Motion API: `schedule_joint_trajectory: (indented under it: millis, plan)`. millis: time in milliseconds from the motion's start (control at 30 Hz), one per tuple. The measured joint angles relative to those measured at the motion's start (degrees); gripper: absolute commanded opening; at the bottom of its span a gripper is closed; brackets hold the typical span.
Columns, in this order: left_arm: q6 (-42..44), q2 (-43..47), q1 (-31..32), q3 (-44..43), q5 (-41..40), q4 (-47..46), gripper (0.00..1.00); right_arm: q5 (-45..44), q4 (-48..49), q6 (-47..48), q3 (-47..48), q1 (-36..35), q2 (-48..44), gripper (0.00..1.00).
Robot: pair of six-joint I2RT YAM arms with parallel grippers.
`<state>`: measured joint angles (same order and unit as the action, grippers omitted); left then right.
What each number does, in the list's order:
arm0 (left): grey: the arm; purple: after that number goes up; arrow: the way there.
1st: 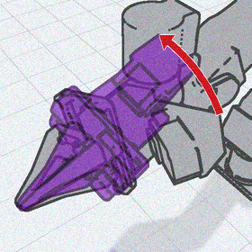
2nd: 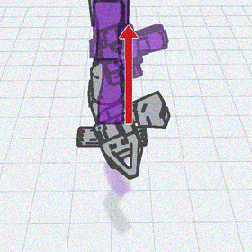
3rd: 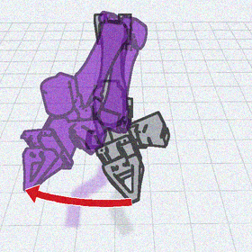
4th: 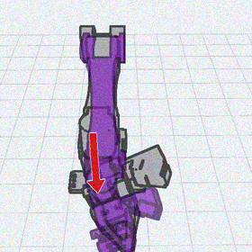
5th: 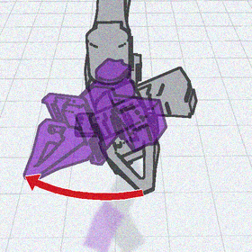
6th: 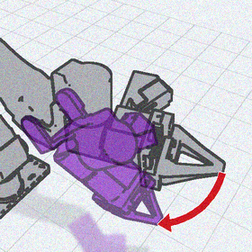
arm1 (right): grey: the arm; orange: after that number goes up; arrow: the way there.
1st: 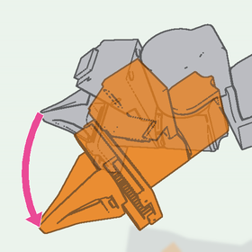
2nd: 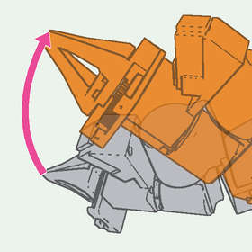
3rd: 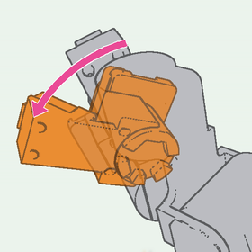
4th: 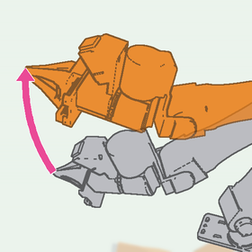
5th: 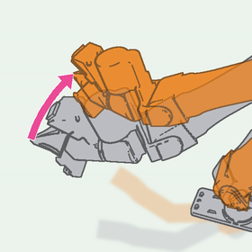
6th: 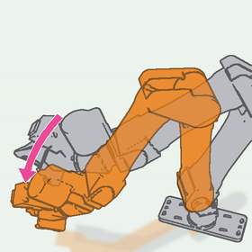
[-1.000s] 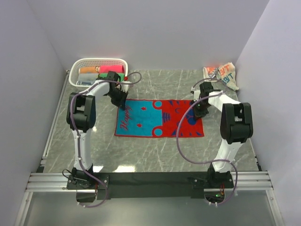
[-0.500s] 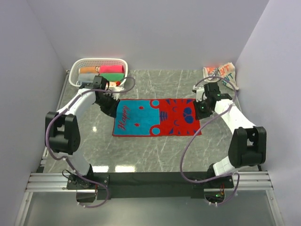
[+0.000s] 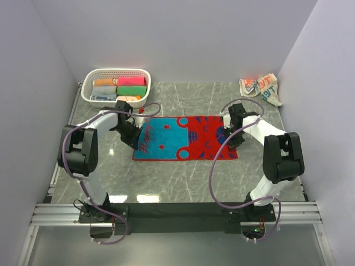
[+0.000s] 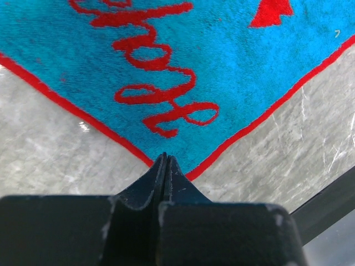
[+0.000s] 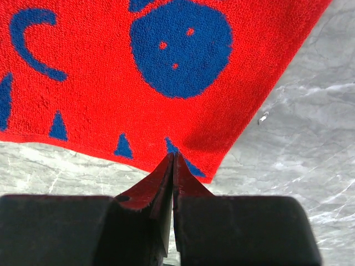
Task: Roll the towels
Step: Flatten the towel
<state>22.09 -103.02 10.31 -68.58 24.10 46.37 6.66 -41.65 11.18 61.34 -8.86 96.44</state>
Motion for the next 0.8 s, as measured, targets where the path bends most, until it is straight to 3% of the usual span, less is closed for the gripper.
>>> schedule_joint_trajectory:
  millis: [800]
  plan:
    - [-1.03,0.00,2.47,2.78,-1.90,-1.38,0.01,-3.89,-1.51,1.64,-4.72,0.09,-0.35,0.05]
